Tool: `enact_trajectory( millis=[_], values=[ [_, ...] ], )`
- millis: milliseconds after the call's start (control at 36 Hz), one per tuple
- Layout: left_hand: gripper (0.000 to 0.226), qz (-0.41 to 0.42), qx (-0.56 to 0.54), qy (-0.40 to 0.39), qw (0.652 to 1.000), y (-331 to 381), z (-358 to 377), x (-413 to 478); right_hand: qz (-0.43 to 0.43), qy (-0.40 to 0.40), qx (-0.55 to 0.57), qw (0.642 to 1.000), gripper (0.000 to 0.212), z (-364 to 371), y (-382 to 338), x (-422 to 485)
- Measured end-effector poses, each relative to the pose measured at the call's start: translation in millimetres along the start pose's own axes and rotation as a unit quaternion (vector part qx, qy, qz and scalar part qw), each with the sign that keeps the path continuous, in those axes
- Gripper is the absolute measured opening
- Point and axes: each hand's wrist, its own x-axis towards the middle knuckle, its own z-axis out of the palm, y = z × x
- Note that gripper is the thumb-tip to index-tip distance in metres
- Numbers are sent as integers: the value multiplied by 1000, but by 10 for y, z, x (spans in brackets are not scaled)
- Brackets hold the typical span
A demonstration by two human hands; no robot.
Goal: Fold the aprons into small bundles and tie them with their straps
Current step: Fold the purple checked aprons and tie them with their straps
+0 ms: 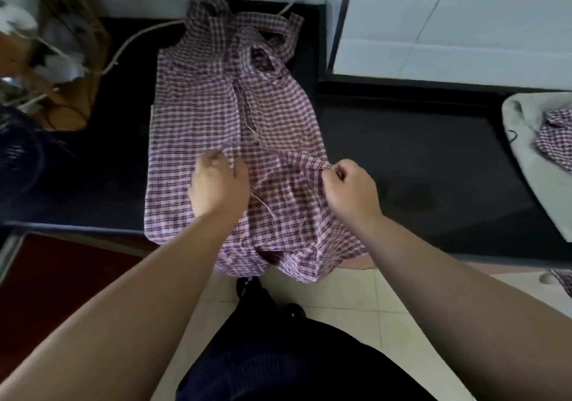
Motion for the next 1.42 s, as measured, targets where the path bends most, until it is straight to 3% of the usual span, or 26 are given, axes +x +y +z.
enact_trajectory(
  millis=[28,83,139,194,222,278,333,417,528,750,917,1028,1111,1194,1306,1417],
  values=[
    [53,-42,7,48,998,-113,-132,54,-14,-18,-4,1000,31,81,-36,-32],
    [56,-131,24,96,986,-324,-371,171,-58,-170,-64,982,35,234,-143,-112],
    [66,-198,42,78,976,-478,-547,252,-68,-383,-163,907,32,382,-257,-154],
    [67,-209,54,23,976,-537,-637,279,-20,-476,-216,853,41,465,-329,-107],
    [62,-194,60,6,979,-554,-659,287,-4,-473,-216,854,46,493,-358,-59],
    [54,-152,52,-13,987,-595,-643,309,6,-402,-201,893,46,505,-395,80],
    [53,-115,9,-31,993,-619,-611,353,14,-308,-182,934,32,460,-452,278],
    [47,-66,-22,-71,995,-560,-557,411,-10,-211,-180,961,24,346,-514,554],
    [41,-28,-26,-108,993,-456,-487,627,-39,-170,-192,966,25,370,-651,839],
    [36,34,-37,-97,994,-260,-492,1376,-66,-123,-156,978,40,680,-982,1443],
    [43,102,-7,-112,988,-209,-366,2003,-184,-68,-145,970,36,964,-1266,1879],
    [53,147,51,-199,968,-291,-205,2242,-217,-121,-143,958,39,1186,-1383,2119],
    [38,160,76,-170,969,-402,-113,2304,-151,-197,-178,952,42,1277,-1384,2259],
    [14,173,37,-139,974,-457,-99,2282,-98,-223,-256,935,43,1307,-1339,2329],
    [25,176,9,-130,976,-489,-114,2202,-77,-227,-243,940,34,1329,-1272,2314],
    [30,179,17,-146,973,-480,-193,2086,-104,-246,-284,921,27,1349,-1297,2274]
  ],
)
